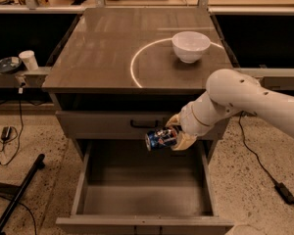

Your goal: Pick pepsi can from middle drawer and place on counter

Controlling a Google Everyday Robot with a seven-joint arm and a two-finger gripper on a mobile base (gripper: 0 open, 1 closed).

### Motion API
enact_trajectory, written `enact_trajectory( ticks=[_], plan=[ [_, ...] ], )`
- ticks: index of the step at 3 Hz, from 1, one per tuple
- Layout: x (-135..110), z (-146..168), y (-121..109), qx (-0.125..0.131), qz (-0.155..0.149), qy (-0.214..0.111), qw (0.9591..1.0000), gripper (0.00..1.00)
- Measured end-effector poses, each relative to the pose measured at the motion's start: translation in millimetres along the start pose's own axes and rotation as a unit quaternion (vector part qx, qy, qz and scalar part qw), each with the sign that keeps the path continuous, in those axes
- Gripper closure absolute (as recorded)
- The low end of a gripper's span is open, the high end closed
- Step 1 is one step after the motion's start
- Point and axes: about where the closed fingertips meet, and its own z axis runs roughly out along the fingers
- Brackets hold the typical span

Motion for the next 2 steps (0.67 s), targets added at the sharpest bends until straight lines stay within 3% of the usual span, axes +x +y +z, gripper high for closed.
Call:
enact_trajectory(
  ticks=[2],
  plan=[
    [-22,-42,-11,0.016,-0.014,0.000,0.9998,1.00]
  ],
)
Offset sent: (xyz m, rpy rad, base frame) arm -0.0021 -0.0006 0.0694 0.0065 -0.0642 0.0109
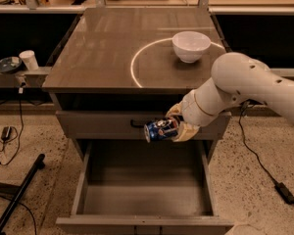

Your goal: Pick pepsi can from middle drawer and place on counter

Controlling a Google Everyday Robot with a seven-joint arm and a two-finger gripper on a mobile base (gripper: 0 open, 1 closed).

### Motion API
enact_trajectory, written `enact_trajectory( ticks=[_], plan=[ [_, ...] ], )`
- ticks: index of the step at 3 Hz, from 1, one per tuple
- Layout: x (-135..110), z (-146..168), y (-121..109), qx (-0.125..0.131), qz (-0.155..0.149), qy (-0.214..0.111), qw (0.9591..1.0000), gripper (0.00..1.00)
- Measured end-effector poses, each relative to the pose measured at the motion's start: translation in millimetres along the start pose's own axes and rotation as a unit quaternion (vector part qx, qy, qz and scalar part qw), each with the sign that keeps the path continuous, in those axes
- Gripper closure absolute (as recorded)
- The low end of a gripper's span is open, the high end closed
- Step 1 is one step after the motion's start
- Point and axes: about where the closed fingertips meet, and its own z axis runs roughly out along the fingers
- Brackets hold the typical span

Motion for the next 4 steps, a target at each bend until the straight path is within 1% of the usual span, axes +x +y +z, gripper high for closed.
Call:
enact_trajectory(
  ticks=[1,2,3,4],
  plan=[
    [-6,-12,-6,0.004,-0.006,-0.001,1.0000,1.00],
    [-12,-23,-17,0.006,-0.018,0.003,0.9998,1.00],
    [-15,-42,-36,0.014,-0.035,0.023,0.9990,1.00],
    [-15,-43,-37,0.011,-0.035,0.024,0.9991,1.00]
  ],
)
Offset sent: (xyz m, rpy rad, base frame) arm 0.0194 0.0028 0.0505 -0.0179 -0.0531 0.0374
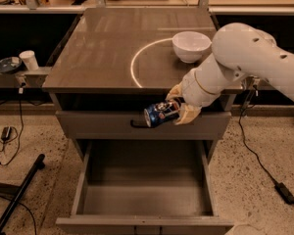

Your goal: Pick pepsi can from middle drawer and place on counter

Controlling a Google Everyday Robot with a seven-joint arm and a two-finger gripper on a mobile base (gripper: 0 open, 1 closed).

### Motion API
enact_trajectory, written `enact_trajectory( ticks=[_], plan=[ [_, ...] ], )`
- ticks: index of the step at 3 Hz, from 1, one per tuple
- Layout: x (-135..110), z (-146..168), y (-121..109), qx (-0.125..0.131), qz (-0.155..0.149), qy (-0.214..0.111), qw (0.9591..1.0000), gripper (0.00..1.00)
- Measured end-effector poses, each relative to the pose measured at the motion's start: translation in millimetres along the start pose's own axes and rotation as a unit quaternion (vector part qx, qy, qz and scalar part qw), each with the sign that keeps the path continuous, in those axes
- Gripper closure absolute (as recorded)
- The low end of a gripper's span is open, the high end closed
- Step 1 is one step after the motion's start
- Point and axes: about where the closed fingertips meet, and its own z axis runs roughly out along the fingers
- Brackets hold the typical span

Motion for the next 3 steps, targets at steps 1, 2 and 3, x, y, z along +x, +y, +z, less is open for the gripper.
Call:
enact_trajectory(
  ticks=[1,2,3],
  plan=[
    [-3,-3,-3,-0.009,0.002,0.002,1.0000,1.00],
    [-11,-19,-16,-0.005,-0.007,0.004,1.0000,1.00],
    [-16,-35,-28,0.002,-0.015,0.005,0.9999,1.00]
  ],
)
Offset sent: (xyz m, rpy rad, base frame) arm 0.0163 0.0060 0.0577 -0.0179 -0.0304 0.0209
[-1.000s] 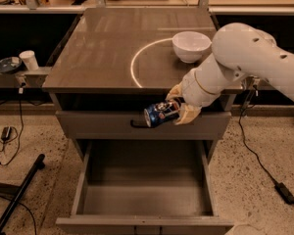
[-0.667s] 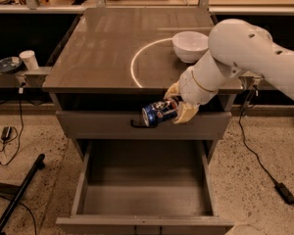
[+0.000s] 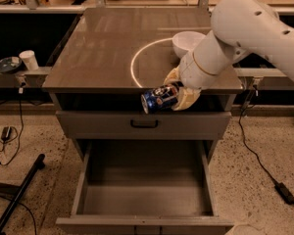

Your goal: Pick pepsi can from middle drawer and place on counter

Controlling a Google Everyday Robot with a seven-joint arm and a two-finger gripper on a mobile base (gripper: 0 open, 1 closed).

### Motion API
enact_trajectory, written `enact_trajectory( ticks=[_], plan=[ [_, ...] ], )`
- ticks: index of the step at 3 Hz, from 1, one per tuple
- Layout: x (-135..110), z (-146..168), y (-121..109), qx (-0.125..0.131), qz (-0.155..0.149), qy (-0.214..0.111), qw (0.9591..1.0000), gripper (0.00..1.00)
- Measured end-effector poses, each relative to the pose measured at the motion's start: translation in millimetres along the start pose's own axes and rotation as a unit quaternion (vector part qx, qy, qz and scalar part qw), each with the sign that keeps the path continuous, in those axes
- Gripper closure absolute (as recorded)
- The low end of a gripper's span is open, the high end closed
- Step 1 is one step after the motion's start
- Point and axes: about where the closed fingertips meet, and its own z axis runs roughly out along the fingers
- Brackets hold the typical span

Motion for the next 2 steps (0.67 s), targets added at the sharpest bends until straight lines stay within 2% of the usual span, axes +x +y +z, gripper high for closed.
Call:
enact_trajectory(
  ticks=[2],
  plan=[
    [-5.8,-22.0,-20.3,0.009,-0.014,0.008,0.9998,1.00]
  ],
)
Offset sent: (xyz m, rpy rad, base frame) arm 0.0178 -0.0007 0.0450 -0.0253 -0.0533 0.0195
